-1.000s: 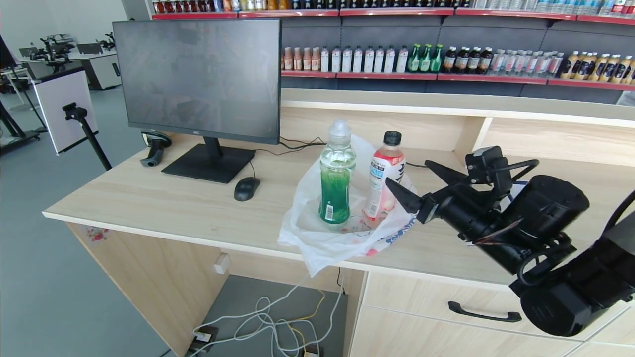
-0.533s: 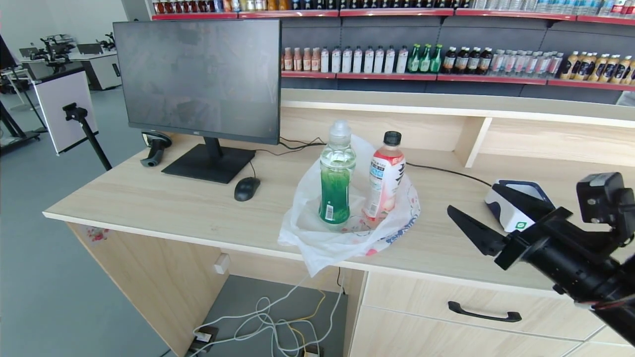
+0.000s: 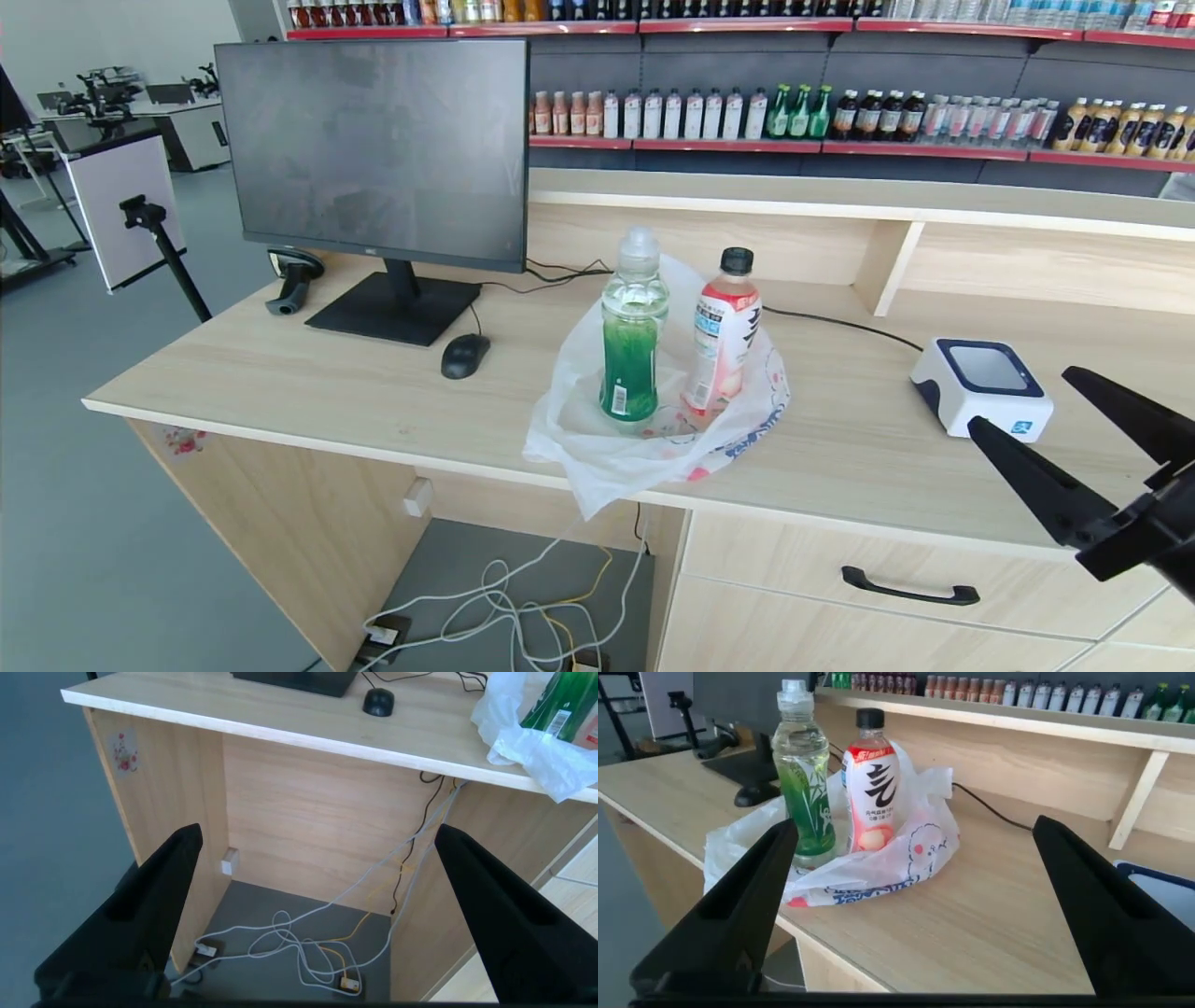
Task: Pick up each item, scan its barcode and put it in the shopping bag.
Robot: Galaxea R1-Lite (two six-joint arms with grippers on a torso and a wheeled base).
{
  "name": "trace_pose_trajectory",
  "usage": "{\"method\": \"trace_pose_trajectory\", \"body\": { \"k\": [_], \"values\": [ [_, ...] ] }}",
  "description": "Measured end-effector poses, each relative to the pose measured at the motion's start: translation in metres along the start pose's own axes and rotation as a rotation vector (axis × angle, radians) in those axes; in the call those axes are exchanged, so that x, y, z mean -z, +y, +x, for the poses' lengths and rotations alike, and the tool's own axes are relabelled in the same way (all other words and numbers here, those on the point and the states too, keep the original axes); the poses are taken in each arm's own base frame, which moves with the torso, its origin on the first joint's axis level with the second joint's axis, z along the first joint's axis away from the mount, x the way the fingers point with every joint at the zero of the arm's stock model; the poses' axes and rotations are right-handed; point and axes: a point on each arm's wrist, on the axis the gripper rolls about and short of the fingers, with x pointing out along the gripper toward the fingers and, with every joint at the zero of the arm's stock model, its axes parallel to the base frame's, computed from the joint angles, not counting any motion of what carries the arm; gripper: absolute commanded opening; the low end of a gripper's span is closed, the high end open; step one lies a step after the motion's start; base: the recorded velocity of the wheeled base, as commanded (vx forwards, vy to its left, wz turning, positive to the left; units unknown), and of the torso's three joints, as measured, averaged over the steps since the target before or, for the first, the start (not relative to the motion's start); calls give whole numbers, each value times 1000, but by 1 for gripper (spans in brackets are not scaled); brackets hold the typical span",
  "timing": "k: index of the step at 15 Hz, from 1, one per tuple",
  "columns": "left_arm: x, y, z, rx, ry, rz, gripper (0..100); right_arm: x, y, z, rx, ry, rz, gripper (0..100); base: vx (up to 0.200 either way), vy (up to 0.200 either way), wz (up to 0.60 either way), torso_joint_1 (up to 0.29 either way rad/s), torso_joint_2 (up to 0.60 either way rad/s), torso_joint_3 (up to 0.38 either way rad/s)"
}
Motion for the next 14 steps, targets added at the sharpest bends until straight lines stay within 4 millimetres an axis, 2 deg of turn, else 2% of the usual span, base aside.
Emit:
{"method": "trace_pose_trajectory", "body": {
  "k": [4, 6, 8, 11, 14],
  "values": [
    [0, 0, 0, 0, 0, 0, 100, -3, 3, -2, -18, -16, -12, 100, 0, 0, 0, 0, 0, 0],
    [0, 0, 0, 0, 0, 0, 100, 0, 4, -3, -25, 15, -11, 100, 0, 0, 0, 0, 0, 0],
    [0, 0, 0, 0, 0, 0, 100, 7, 5, -11, -33, 120, -2, 100, 0, 0, 0, 0, 0, 0],
    [0, 0, 0, 0, 0, 0, 100, 14, 11, -45, -53, 308, 4, 100, 0, 0, 0, 0, 0, 0],
    [0, 0, 0, 0, 0, 0, 100, 23, 20, -101, -70, 439, 11, 100, 0, 0, 0, 0, 0, 0]
  ]
}}
